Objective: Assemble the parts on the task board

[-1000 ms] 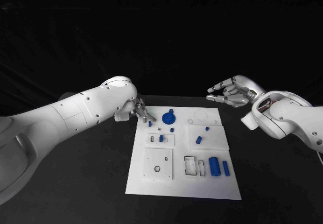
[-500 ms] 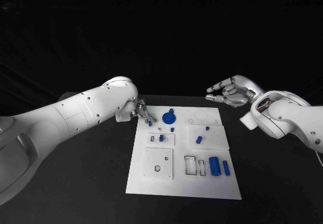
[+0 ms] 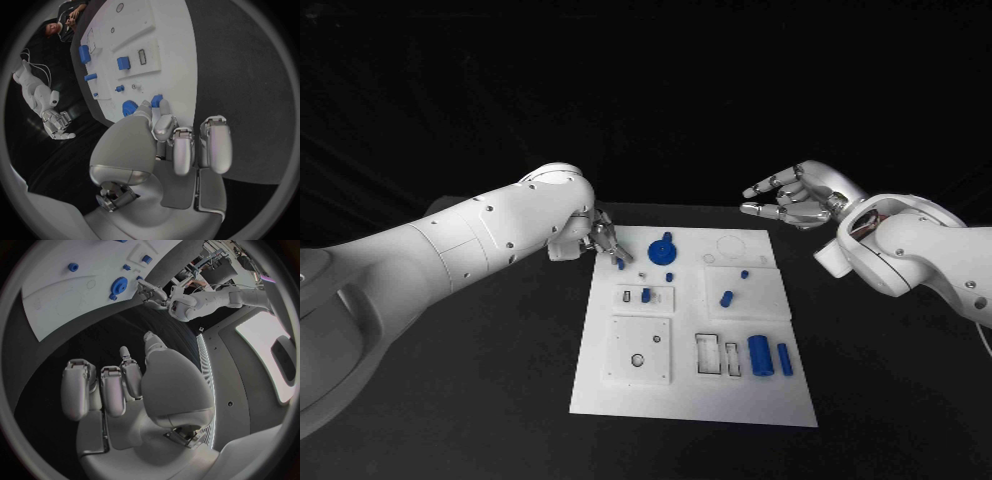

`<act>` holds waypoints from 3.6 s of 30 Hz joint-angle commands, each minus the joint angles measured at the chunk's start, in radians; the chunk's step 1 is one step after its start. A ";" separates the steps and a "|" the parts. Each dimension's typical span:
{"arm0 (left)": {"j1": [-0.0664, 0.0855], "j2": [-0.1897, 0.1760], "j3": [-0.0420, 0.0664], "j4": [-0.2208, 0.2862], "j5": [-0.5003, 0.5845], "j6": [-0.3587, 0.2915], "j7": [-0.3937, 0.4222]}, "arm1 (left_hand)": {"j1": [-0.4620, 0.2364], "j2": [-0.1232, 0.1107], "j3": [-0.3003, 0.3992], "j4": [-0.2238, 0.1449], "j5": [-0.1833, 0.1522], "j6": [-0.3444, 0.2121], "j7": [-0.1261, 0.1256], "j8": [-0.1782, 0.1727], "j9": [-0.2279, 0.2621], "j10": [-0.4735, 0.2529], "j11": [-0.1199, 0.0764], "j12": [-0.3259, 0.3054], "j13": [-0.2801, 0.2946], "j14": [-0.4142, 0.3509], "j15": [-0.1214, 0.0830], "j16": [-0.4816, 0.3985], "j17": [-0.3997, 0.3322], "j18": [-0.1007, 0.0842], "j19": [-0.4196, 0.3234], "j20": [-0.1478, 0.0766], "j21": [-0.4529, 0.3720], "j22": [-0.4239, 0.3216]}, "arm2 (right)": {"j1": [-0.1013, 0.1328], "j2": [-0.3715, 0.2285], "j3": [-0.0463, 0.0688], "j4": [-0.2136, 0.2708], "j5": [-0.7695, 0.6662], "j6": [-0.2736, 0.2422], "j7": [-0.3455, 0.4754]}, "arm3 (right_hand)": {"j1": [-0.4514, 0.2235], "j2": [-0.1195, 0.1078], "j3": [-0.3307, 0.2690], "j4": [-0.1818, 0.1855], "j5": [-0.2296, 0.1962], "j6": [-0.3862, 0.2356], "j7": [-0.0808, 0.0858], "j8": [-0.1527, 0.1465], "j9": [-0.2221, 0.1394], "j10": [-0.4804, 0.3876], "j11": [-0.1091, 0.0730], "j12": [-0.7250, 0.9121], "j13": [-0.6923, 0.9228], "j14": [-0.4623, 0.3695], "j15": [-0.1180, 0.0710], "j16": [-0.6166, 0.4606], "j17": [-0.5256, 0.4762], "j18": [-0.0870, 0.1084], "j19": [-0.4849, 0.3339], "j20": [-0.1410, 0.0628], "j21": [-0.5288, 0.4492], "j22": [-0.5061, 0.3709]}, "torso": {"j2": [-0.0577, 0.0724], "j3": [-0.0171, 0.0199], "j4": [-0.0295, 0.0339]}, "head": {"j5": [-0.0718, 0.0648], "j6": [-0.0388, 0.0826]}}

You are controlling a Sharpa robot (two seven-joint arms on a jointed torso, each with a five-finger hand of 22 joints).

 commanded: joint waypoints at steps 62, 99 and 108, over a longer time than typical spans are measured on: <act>-0.093 -0.283 -0.004 0.534 -0.076 -0.326 -0.013 | 0.067 -0.140 0.584 -0.192 0.034 -0.002 -0.002 0.011 0.039 0.033 -0.006 0.000 -0.001 0.105 -0.007 0.003 0.263 -0.010 0.049 -0.007 0.014 0.106 | -0.010 -0.001 -0.001 -0.011 -0.015 0.023 0.009 | -0.004 0.006 -0.007 -0.003 -0.001 -0.003 -0.004 0.004 0.002 -0.008 0.000 -0.005 0.075 0.070 -0.003 -0.006 0.110 0.010 -0.007 -0.001 -0.005 -0.001 | -0.006 -0.0003 0.0090 | 0.007 -0.020; -0.099 -0.262 -0.010 0.524 -0.082 -0.263 -0.074 | 0.061 -0.146 0.600 -0.198 0.036 0.001 -0.002 0.013 0.041 0.035 -0.007 0.001 -0.001 0.105 -0.007 0.003 0.263 -0.010 0.050 -0.007 0.015 0.107 | -0.012 0.000 -0.001 -0.010 -0.014 0.024 0.010 | -0.006 0.006 -0.010 -0.002 0.000 -0.003 -0.004 0.004 0.002 -0.008 0.000 -0.005 0.075 0.070 -0.003 -0.007 0.109 0.010 -0.007 -0.001 -0.005 -0.001 | -0.006 0.0004 0.0089 | 0.006 -0.029; -0.099 -0.261 -0.010 0.527 -0.089 -0.273 -0.080 | 0.059 -0.147 0.604 -0.198 0.036 0.001 -0.002 0.013 0.041 0.036 -0.007 0.002 0.001 0.105 -0.007 0.003 0.263 -0.011 0.050 -0.007 0.016 0.109 | -0.012 -0.001 -0.001 -0.010 -0.014 0.024 0.010 | -0.006 0.006 -0.010 -0.002 0.000 -0.003 -0.004 0.004 0.002 -0.008 0.000 -0.005 0.075 0.070 -0.003 -0.007 0.109 0.010 -0.007 -0.001 -0.005 -0.001 | -0.006 0.0003 0.0102 | 0.003 -0.031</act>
